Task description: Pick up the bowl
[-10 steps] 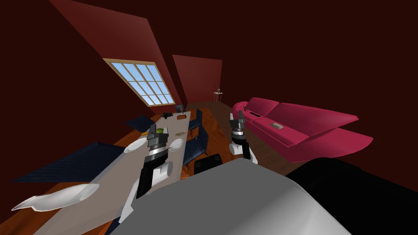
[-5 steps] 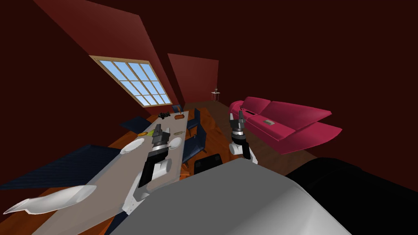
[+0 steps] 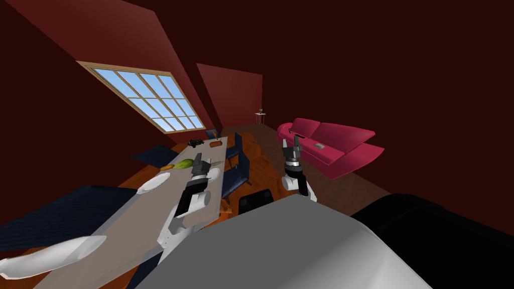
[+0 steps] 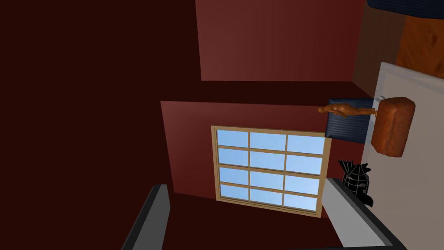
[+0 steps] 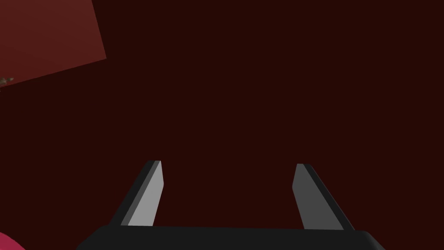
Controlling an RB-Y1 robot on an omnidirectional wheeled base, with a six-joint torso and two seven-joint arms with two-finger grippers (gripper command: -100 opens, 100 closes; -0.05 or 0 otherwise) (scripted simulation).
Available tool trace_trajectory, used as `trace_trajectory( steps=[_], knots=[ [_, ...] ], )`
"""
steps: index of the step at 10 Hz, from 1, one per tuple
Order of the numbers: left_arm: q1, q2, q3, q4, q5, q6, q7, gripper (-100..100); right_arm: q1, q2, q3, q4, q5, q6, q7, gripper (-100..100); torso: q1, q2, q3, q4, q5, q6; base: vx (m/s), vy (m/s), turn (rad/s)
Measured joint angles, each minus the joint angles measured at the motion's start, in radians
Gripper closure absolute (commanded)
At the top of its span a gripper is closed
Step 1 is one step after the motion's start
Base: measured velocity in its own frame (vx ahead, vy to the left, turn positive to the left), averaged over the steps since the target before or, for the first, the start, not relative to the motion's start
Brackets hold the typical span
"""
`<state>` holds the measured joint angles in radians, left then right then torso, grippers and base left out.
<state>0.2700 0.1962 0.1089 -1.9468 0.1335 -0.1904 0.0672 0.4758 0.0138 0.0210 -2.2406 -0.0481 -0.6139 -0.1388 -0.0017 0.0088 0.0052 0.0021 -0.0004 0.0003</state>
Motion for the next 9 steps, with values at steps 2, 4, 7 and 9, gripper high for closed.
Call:
trace_trajectory(
  steps=[2,4,7,9],
  knots=[
    [-0.026,0.021,0.013,0.050,0.030,0.031,0.006,-100,0.000,0.000,0.000,0.000,0.000,0.000,0.000,0,0.003,-0.004,-0.002,-0.001,0.000,-0.001,-0.061,-0.005,-0.063],
    [-0.046,0.029,0.021,0.083,0.050,0.065,0.008,-100,0.000,0.000,0.000,0.000,0.000,0.000,0.000,0,0.003,-0.005,-0.003,-0.001,0.001,-0.001,-0.053,-0.003,-0.084],
    [-0.089,0.044,0.031,0.175,0.086,0.098,0.006,-100,0.000,0.000,0.000,0.000,0.000,0.000,0.000,0,0.002,-0.005,-0.003,-0.001,0.001,-0.001,-0.064,-0.014,-0.104],
    [-0.105,0.062,0.041,0.213,0.111,0.134,0.012,-100,0.000,0.000,0.000,0.000,0.000,0.000,0.000,0,0.003,-0.006,-0.004,-0.001,0.000,-0.001,-0.033,-0.009,-0.072]
  ],
)
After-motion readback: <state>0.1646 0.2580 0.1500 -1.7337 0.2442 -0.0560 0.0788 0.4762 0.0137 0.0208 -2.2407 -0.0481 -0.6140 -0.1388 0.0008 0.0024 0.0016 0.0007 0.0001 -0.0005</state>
